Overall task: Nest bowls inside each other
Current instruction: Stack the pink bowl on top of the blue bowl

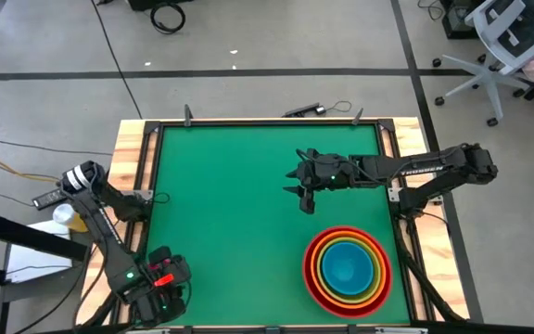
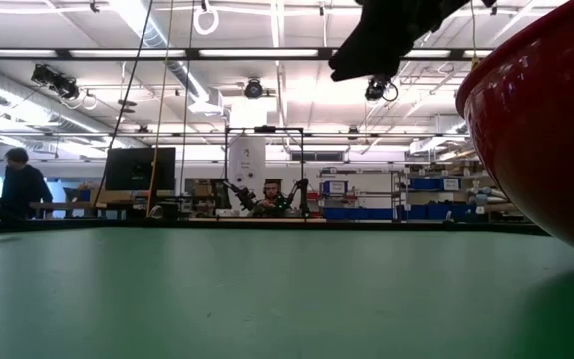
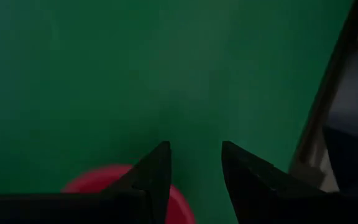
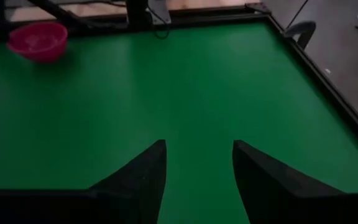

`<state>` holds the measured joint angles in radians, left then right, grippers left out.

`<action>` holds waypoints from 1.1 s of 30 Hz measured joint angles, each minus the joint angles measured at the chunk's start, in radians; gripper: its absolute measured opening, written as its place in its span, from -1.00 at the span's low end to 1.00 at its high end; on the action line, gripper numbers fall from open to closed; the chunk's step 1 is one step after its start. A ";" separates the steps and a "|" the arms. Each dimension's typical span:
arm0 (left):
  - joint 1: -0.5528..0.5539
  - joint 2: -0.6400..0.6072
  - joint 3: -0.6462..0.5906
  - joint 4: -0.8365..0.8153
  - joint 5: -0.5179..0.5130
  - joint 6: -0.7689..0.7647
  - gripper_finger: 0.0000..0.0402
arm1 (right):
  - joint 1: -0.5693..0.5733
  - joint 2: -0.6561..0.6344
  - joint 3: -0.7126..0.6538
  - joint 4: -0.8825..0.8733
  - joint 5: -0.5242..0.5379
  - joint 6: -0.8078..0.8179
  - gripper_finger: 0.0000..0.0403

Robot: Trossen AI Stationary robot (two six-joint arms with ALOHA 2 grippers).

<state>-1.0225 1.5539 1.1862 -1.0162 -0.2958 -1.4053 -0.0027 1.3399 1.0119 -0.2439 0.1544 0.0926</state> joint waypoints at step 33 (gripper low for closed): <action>-0.106 0.223 0.000 -0.076 0.182 -0.135 -0.14 | -0.008 0.048 0.000 -0.004 -0.023 0.016 -0.07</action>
<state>-1.1282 1.7765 1.1862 -1.0923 -0.1142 -1.5401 -0.0109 1.3880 1.0119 -0.2478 0.1319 0.1089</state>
